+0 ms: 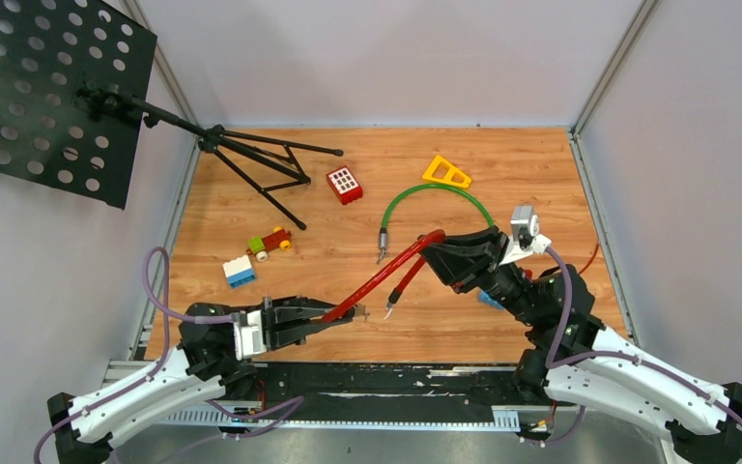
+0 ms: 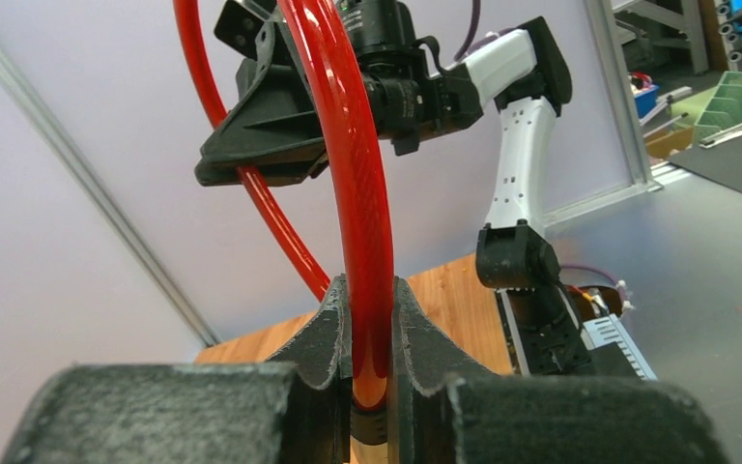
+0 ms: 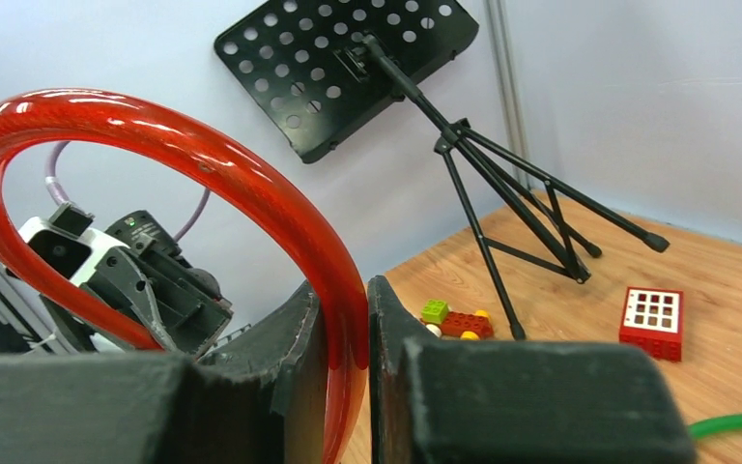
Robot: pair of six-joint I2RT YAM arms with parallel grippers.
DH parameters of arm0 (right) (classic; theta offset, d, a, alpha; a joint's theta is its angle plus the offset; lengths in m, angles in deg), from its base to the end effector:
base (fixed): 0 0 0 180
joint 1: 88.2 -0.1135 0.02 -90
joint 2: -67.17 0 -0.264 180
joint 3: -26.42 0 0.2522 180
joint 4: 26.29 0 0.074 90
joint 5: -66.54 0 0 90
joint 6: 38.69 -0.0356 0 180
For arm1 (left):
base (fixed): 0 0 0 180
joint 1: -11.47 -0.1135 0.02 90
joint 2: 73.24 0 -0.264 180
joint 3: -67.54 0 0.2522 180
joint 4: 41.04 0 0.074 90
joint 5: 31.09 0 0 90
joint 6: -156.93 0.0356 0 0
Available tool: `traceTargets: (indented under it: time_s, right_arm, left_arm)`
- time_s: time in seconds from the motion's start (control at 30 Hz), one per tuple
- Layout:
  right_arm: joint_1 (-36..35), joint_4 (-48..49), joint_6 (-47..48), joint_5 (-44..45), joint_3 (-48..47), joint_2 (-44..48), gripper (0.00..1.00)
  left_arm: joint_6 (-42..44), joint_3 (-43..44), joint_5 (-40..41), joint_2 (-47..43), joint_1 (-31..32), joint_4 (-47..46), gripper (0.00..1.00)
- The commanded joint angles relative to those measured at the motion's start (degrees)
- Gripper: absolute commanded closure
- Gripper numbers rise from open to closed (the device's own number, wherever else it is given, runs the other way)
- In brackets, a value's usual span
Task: Lock with the key
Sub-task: Lock the lock.
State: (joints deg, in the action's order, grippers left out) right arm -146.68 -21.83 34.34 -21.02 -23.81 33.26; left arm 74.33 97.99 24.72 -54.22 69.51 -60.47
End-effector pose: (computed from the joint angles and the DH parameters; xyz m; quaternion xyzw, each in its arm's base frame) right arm 0.0773 0.1231 0.3705 -0.1848 0.5372 0.4939 0.6582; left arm 0.0394 -0.1009 0.3026 0.4701 0.2586 -0.4867 0.6894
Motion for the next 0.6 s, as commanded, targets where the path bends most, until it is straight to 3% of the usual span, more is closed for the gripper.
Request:
traceTargets:
  time_s: [0.0, 0.3, 0.57]
  right_arm:
    - [0.1, 13.9, -5.7, 1.5, 1.4, 0.7, 1.0]
    - [0.1, 23.8, -17.3, 11.9, 5.1, -4.1, 1.0]
    - [0.0, 28.3, -21.5, 12.4, 4.6, -7.7, 1.0]
  left_arm:
    - [0.7, 3.4, -8.9, 0.6, 0.3, -3.5, 1.0]
    - [-0.4, 3.6, -10.4, 2.5, 0.4, -4.8, 1.0]
    - [-1.1, 3.1, -10.8, 2.6, 0.4, -5.1, 1.0]
